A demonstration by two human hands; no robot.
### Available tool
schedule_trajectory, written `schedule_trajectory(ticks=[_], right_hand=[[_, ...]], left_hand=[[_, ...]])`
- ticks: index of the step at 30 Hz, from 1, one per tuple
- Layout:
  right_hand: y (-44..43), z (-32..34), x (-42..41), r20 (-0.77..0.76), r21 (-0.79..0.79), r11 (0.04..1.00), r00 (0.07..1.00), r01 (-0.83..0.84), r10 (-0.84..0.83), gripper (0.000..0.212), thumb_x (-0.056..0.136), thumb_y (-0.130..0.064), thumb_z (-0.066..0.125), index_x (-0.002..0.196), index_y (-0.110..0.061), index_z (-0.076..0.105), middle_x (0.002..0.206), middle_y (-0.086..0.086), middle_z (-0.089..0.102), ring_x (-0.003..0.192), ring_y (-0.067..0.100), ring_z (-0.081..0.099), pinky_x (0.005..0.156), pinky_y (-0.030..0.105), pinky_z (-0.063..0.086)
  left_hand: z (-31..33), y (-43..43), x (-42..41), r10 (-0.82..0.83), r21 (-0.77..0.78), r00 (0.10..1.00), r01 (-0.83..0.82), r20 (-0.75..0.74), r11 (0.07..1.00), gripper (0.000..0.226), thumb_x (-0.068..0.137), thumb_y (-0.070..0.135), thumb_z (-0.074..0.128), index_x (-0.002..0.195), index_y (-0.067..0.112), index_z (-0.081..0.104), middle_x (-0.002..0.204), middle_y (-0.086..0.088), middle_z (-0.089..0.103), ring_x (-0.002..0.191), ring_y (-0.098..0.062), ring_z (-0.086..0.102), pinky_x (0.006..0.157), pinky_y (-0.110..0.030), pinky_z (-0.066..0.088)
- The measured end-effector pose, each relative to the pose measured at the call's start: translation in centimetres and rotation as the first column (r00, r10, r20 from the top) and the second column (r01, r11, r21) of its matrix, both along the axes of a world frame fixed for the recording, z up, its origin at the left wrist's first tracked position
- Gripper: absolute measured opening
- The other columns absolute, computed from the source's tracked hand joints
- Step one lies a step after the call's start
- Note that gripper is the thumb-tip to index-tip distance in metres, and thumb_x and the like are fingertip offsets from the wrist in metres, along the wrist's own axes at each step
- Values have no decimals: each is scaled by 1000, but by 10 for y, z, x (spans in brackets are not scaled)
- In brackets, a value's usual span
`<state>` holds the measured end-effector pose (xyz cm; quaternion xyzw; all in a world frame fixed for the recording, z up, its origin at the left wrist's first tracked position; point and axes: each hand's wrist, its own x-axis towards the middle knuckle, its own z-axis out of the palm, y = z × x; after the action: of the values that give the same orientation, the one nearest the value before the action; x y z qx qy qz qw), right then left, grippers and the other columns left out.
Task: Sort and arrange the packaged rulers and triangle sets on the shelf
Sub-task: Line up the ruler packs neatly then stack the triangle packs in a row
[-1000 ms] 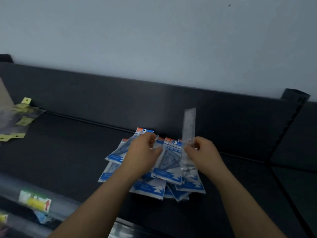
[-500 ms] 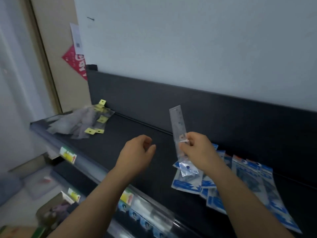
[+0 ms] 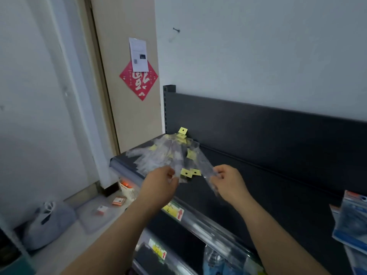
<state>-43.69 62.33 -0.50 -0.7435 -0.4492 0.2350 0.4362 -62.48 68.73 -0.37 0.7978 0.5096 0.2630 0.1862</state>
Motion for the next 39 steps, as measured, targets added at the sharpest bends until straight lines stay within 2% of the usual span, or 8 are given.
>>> schedule_trajectory(ticks=[7, 12, 15, 21, 26, 33, 37, 39], right_hand=[[96, -12, -26, -58, 17, 999, 997, 51, -50, 31, 89, -12, 55, 119, -16, 55, 110, 5, 62, 85, 19, 63, 66, 31, 52], [143, -14, -29, -18, 15, 998, 998, -58, 58, 42, 98, -23, 48, 138, -14, 46, 132, 4, 55, 109, 18, 56, 86, 31, 49], [159, -21, -16, 71, 36, 999, 997, -26, 23, 41, 97, -29, 47, 136, -16, 49, 135, 5, 52, 120, 20, 50, 95, 33, 43], [176, -38, 1, 278, -147, 988, 956, -54, 94, 64, 96, -55, 35, 150, -23, 24, 156, 4, 25, 144, 22, 21, 118, 41, 18], [180, -55, -3, 488, -262, 963, 852, -63, 189, 72, 90, -70, 18, 152, -35, 8, 161, -2, 7, 148, 17, 3, 120, 42, 0], [171, -57, -25, 442, -239, 967, 897, 90, 26, 71, 93, -65, 23, 153, -31, 5, 162, -1, 0, 148, 15, -3, 120, 36, -4], [167, -51, -42, 367, -192, 959, 921, 210, -128, 69, 94, -59, 32, 152, -30, 9, 161, 1, -2, 148, 18, -1, 121, 37, 1], [166, -48, -46, 239, -168, 951, 947, 260, -216, 68, 93, -58, 40, 151, -32, 15, 161, -2, -3, 148, 21, 1, 120, 39, 6]], left_hand=[[-14, 72, -20, 60, 23, 998, -60, -36, 998, 37, 93, 38, 52, 126, 20, 58, 126, 0, 59, 115, -19, 54, 97, -39, 46], [-14, 120, -23, 103, 72, 994, -101, -37, 992, 37, 93, 37, 53, 126, 20, 58, 128, -1, 59, 116, -19, 53, 97, -37, 45], [-16, 154, -24, 99, 116, 994, -92, -55, 989, 45, 91, 42, 55, 129, 18, 55, 130, -3, 57, 119, -21, 52, 101, -37, 42], [-28, 215, -23, 67, 18, 963, -65, -260, 998, 91, 74, 86, 30, 146, 30, 30, 149, 1, 39, 134, -25, 39, 109, -48, 32], [-36, 238, -2, -136, -203, 922, 65, -363, 977, 100, 69, 92, 23, 151, 41, -3, 161, 1, 14, 147, -34, 9, 116, -55, 8], [-40, 263, 21, -361, -149, 864, 329, -352, 933, 114, 46, 101, 5, 147, 50, -4, 159, 9, 17, 146, -25, 13, 114, -56, 10], [-45, 268, 25, -424, -107, 856, 412, -295, 905, 114, 47, 101, 4, 148, 49, 2, 157, 10, 21, 145, -23, 16, 115, -53, 9], [-47, 267, 25, -431, -59, 869, 431, -243, 901, 107, 55, 97, 13, 149, 46, 11, 155, 10, 26, 144, -21, 20, 114, -53, 12]])
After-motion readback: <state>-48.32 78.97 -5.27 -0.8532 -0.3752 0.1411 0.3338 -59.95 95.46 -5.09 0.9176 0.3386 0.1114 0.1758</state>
